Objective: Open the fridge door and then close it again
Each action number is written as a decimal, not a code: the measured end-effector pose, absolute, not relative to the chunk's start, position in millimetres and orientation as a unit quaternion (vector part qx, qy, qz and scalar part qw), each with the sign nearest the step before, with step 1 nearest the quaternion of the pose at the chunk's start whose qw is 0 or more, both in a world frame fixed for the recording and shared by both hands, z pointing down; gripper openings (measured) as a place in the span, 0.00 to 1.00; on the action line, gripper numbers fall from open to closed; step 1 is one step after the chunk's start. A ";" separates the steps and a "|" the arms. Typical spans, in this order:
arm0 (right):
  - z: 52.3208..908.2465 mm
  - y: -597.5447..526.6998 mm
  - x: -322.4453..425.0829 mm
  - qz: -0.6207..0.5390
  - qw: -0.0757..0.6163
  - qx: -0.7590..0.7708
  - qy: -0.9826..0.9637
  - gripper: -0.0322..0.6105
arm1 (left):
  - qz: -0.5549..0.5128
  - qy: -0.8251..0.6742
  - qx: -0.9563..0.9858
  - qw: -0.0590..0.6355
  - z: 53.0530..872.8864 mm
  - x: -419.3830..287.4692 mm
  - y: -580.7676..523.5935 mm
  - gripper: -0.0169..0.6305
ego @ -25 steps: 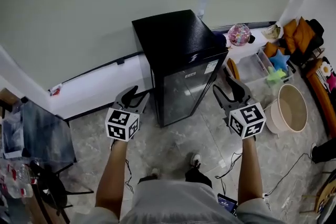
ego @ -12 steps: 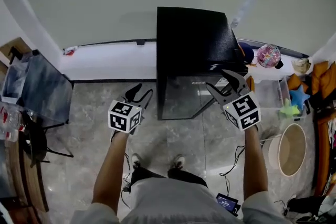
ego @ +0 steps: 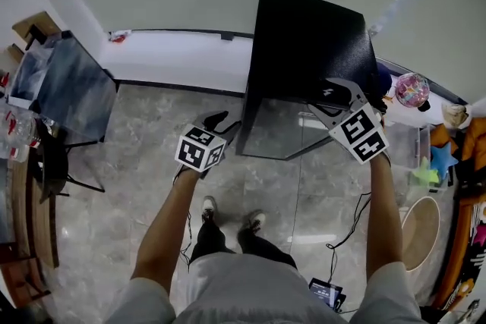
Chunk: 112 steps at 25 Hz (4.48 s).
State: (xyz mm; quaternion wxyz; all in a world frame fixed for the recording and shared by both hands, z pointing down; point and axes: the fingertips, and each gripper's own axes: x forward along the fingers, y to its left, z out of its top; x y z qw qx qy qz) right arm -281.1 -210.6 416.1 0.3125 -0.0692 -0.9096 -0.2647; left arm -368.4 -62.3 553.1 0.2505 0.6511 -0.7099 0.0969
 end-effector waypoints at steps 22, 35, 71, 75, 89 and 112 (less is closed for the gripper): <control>436.7 -207.0 -299.5 -0.299 0.380 -0.058 -0.874 0.39 | 0.125 -0.612 0.728 0.283 617.7 -370.7 -110.6 0.28; 437.5 -205.7 -298.9 -0.292 0.369 -0.061 -0.880 0.39 | 0.139 -0.620 0.720 0.281 619.7 -369.8 -113.2 0.20; 437.5 -194.9 -298.8 -0.331 0.347 -0.123 -0.869 0.37 | 0.085 -0.672 0.668 0.309 615.3 -362.8 -107.1 0.18; 438.9 -184.7 -285.7 -0.333 0.346 -0.147 -0.865 0.38 | 0.102 -0.663 0.677 0.303 618.3 -341.6 -94.5 0.18; 437.4 -171.6 -267.9 -0.342 0.322 -0.178 -0.865 0.39 | 0.099 -0.705 0.634 0.302 617.0 -315.2 -76.6 0.18; 436.2 -147.9 -219.7 -0.375 0.265 -0.288 -0.840 0.38 | 0.083 -0.778 0.533 0.322 615.9 -246.1 -44.8 0.18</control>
